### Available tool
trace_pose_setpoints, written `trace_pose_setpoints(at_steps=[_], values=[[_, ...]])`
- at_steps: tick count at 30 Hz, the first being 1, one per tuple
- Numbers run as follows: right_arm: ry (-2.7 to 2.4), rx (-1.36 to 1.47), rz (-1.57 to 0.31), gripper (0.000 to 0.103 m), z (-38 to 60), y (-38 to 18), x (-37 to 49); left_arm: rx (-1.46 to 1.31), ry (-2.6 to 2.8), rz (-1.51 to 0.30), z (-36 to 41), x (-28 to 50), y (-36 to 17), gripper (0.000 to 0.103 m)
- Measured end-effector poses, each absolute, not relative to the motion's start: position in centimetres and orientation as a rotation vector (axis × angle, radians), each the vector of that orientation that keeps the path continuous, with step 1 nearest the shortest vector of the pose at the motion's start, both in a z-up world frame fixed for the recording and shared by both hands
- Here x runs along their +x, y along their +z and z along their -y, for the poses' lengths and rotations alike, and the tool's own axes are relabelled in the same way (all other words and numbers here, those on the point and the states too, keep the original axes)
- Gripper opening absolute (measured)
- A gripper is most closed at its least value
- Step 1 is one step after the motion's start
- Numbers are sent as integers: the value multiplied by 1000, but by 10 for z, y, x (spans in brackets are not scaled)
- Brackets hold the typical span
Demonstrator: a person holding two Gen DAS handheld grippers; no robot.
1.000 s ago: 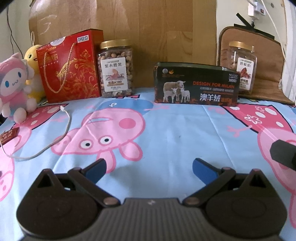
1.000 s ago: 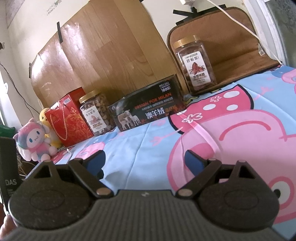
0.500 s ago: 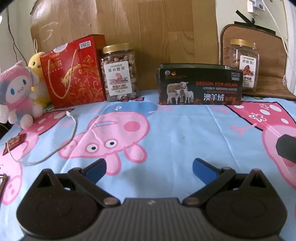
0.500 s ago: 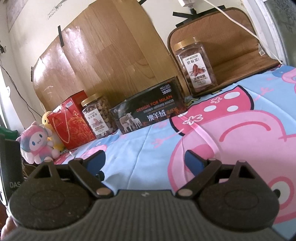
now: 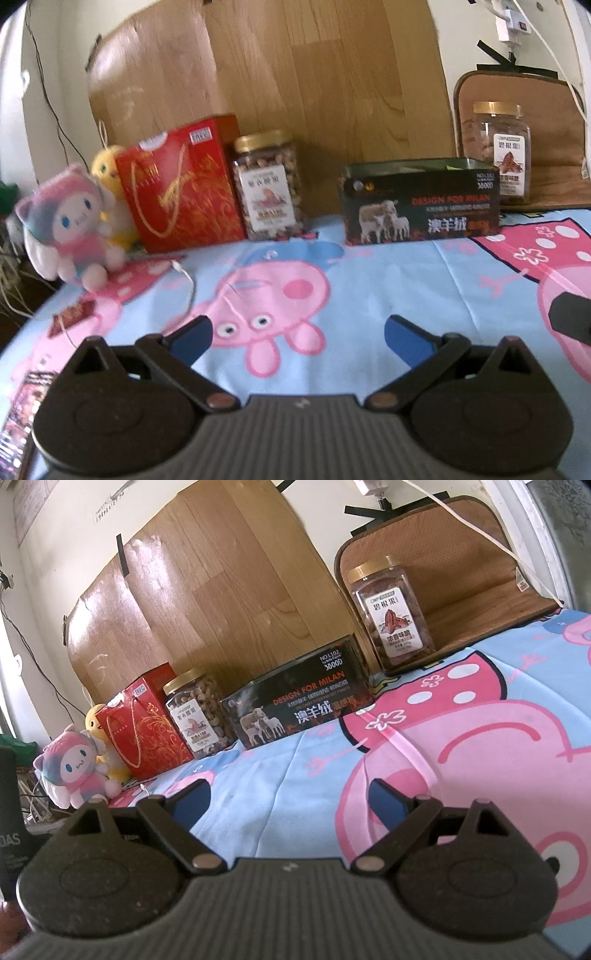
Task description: Organize snacks
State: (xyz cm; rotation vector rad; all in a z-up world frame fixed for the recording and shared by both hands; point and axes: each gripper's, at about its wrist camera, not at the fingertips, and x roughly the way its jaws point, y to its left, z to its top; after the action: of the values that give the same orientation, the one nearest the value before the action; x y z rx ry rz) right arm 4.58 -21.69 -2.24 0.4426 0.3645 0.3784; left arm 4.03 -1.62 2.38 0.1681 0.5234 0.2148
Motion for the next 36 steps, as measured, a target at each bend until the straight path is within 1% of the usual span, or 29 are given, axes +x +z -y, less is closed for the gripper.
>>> trace_pose_setpoints(at_steps=[10, 27, 36], values=[[379, 442, -364, 94, 217, -22, 45, 177, 237, -476, 20, 32, 32, 103], [378, 443, -364, 94, 217, -22, 45, 130, 173, -680, 17, 42, 19, 103], [378, 444, -364, 94, 217, -23, 45, 120, 161, -724, 15, 45, 14, 103]])
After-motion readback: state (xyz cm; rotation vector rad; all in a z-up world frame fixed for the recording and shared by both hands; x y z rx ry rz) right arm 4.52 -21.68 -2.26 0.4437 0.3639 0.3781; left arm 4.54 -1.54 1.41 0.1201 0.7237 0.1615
